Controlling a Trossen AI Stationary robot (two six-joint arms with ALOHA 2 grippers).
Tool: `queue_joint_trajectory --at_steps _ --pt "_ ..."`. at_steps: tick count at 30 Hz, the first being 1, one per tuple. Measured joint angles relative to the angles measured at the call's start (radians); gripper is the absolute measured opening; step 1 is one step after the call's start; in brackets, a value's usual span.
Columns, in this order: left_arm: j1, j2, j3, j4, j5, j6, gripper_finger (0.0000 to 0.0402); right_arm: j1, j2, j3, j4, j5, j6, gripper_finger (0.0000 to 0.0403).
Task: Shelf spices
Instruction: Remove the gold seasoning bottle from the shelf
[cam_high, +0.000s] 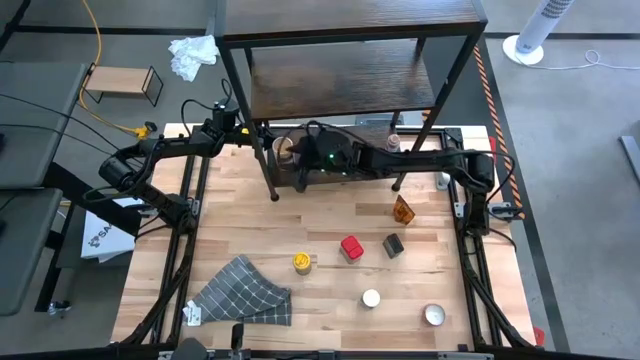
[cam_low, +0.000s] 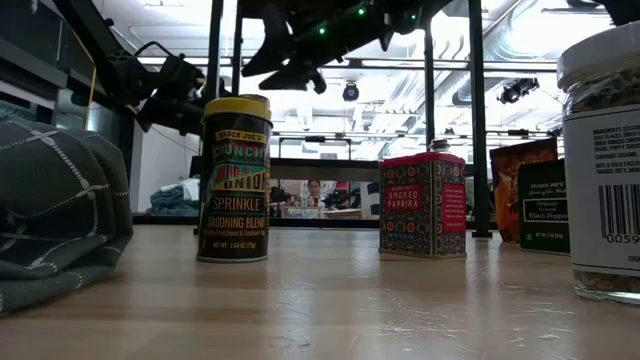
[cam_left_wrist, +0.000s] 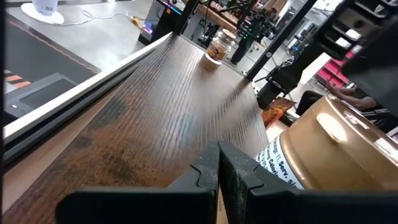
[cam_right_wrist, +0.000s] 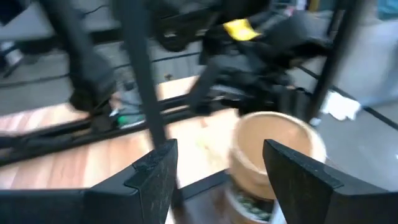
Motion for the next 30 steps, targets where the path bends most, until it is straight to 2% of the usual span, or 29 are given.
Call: queue_joint_trajectory --at_steps 9,12,15,17,19,25,30 --pt "0.003 0.000 0.000 0.000 0.008 -0.009 0.0000 -0.001 -0.021 0.001 -0.133 0.043 -0.080 0.0232" --pt "0.003 -0.001 0.000 0.001 0.009 -0.015 0.0000 -0.004 -0.021 0.049 -0.220 0.083 -0.088 0.0232" --pt "0.005 -0.001 0.000 0.000 0.009 -0.017 0.0000 -0.001 -0.023 0.088 -0.230 0.174 -0.100 0.0232" --pt "0.009 -0.001 0.000 0.002 0.012 -0.016 0.0000 0.005 -0.023 0.107 -0.229 0.304 -0.038 0.0232" --pt "0.014 -0.001 0.000 0.001 0.014 -0.016 0.0000 0.005 -0.023 0.112 -0.233 0.363 0.038 0.0232" --pt "0.030 -0.001 0.000 0.001 0.027 -0.018 0.0000 -0.008 -0.021 0.112 -0.290 0.185 0.067 0.0232" --pt "0.042 -0.001 0.000 0.001 0.030 -0.018 0.0000 -0.008 -0.021 0.112 -0.332 0.181 0.086 0.0232"
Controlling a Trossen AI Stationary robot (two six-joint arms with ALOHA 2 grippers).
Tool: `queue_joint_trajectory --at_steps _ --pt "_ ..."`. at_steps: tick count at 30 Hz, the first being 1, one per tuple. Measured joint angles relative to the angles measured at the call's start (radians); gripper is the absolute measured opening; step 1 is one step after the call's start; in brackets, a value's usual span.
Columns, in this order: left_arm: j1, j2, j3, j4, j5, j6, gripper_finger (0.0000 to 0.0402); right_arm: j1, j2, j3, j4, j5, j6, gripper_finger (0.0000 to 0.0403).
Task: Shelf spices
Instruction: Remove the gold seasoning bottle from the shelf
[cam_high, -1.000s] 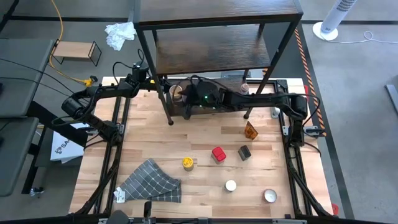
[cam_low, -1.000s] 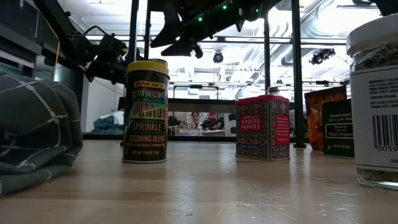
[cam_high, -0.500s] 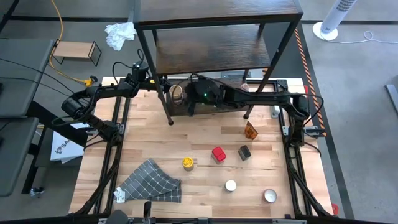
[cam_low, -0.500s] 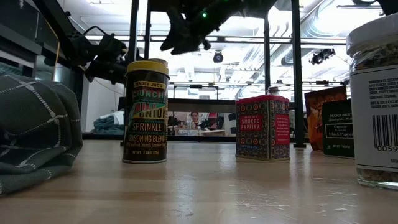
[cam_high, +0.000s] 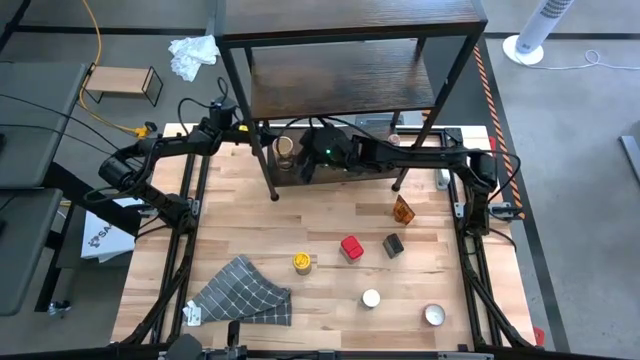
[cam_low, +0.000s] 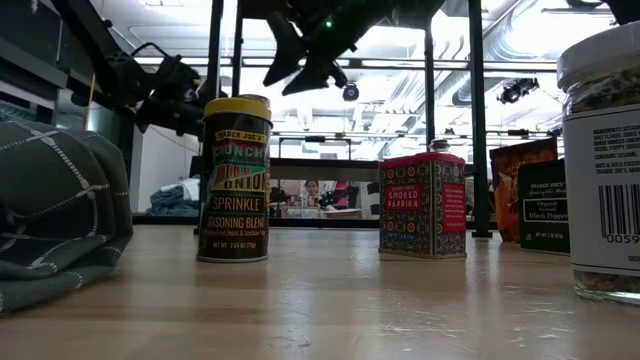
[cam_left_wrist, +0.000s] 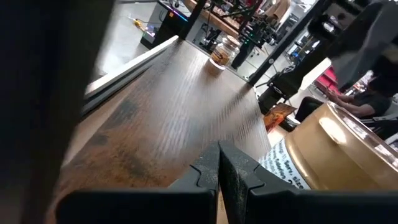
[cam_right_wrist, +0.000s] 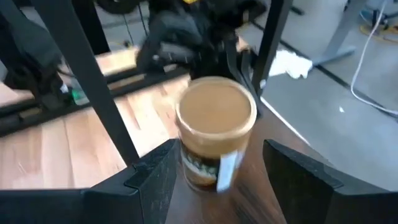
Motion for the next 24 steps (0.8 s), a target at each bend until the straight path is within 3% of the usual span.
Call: queue_joint_trajectory --at_steps 8,15,19,24 --pt "0.000 0.000 0.000 0.000 0.001 0.000 0.0000 0.001 0.000 -0.012 -0.002 -0.060 0.031 0.0232" --pt "0.000 0.000 0.000 0.000 0.002 0.000 0.0000 -0.016 0.002 -0.160 0.297 -0.046 0.017 0.0232" --pt "-0.001 0.000 0.000 -0.001 0.002 0.000 0.0000 -0.041 0.000 -0.178 0.351 -0.021 0.030 0.0232" --pt "-0.002 0.000 0.000 -0.001 0.002 0.000 0.0000 -0.052 0.000 -0.186 0.387 -0.120 0.019 0.0232"
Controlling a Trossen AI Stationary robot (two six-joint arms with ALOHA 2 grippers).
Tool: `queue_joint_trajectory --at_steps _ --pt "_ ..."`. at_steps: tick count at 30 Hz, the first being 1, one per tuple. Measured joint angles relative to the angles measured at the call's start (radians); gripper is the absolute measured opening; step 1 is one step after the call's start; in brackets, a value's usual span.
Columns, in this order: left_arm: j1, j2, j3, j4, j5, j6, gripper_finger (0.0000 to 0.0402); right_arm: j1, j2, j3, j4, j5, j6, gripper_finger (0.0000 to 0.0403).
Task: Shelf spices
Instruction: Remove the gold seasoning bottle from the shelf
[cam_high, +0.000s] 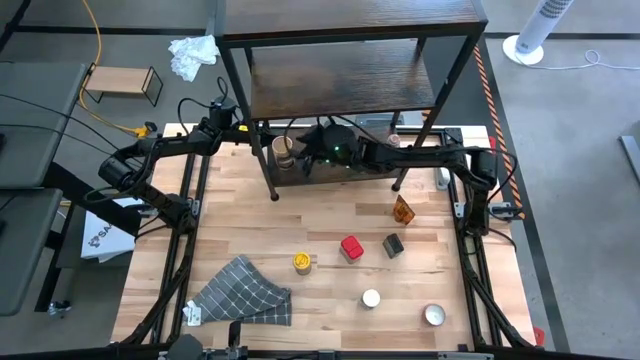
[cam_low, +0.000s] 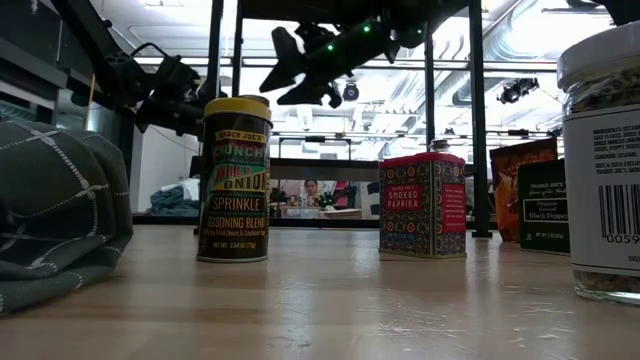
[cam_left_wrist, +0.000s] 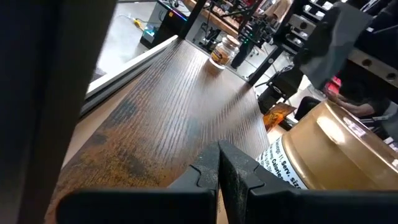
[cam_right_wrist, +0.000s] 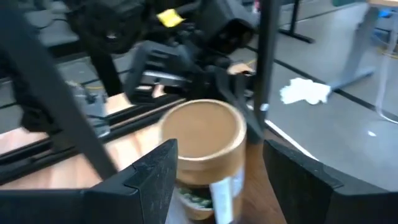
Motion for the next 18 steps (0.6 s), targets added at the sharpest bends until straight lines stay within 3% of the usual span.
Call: queue_joint_trajectory --at_steps 6,18 --pt "-0.002 0.000 0.000 -0.004 0.000 0.000 0.0000 -0.001 0.033 0.000 0.043 -0.073 -0.011 0.0232" --pt "-0.030 0.000 0.000 -0.150 0.013 0.051 0.0000 -0.010 0.072 0.000 0.109 -0.052 -0.069 0.0232"
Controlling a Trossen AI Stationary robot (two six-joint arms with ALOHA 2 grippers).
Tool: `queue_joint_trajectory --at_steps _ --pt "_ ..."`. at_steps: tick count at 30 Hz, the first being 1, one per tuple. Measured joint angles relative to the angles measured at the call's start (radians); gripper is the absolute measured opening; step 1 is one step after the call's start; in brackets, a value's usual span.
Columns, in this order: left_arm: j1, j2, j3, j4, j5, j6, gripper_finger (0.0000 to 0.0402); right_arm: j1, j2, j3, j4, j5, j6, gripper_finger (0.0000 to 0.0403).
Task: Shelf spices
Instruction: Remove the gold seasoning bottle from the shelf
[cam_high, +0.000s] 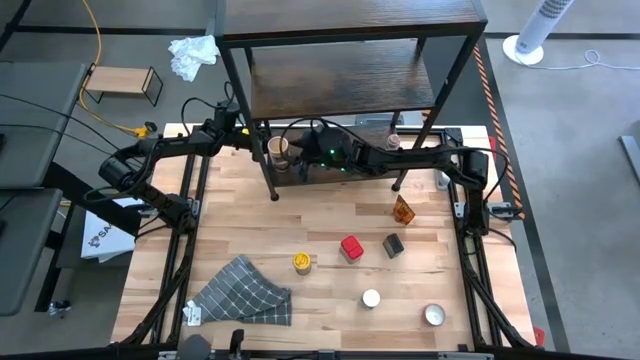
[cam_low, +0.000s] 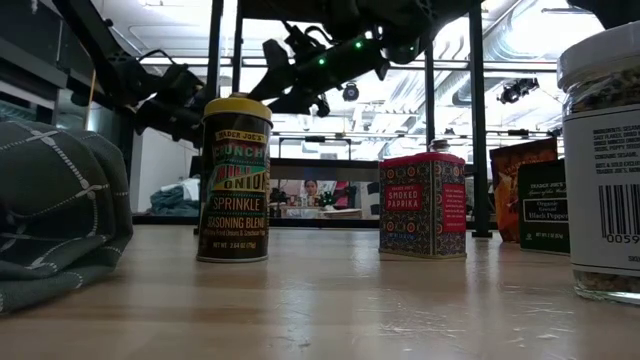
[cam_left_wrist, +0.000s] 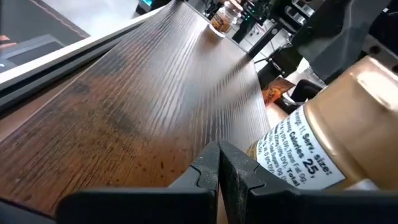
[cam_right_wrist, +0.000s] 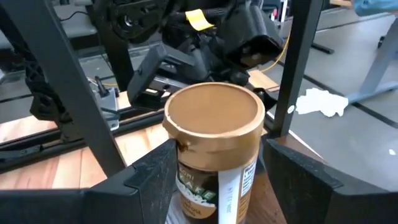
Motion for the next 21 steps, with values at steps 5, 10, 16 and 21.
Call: queue_joint_trajectory --at_steps 5,10,16,21 --pt "-0.027 0.000 0.000 0.002 -0.047 0.008 0.0000 -0.001 0.004 0.000 0.008 -0.048 -0.039 0.0232" --pt "-0.072 0.000 0.000 0.011 -0.115 0.012 0.0000 -0.009 0.016 0.000 0.026 -0.093 -0.037 0.0232" --pt "-0.109 -0.002 0.000 0.011 -0.165 0.005 0.0000 -0.014 0.028 0.000 0.045 -0.112 -0.046 0.0232" --pt "-0.114 -0.002 -0.001 0.036 -0.214 -0.036 0.0000 -0.015 0.028 0.000 0.048 -0.105 -0.062 0.0233"
